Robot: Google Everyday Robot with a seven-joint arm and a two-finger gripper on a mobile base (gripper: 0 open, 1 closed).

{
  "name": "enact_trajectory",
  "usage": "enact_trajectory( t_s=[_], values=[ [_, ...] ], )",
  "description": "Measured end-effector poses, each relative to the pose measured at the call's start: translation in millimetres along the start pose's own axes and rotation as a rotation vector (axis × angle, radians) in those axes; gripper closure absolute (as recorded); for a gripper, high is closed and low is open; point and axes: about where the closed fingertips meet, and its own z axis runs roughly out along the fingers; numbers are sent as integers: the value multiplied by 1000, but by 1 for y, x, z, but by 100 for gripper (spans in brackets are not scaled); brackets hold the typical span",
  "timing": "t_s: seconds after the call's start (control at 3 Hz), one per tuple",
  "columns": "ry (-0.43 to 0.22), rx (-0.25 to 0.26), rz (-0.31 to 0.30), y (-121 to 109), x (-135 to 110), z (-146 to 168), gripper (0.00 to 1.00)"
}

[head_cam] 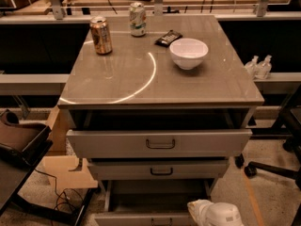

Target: Open bottom drawer

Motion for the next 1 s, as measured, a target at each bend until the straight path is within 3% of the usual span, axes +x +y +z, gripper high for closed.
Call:
enact_trajectory(
  t_s=[0.67, 1.0],
  values=[
    [-58, -32, 48, 1, 9, 72, 100],
    [-62, -93, 57, 5, 4, 120, 100]
  ],
)
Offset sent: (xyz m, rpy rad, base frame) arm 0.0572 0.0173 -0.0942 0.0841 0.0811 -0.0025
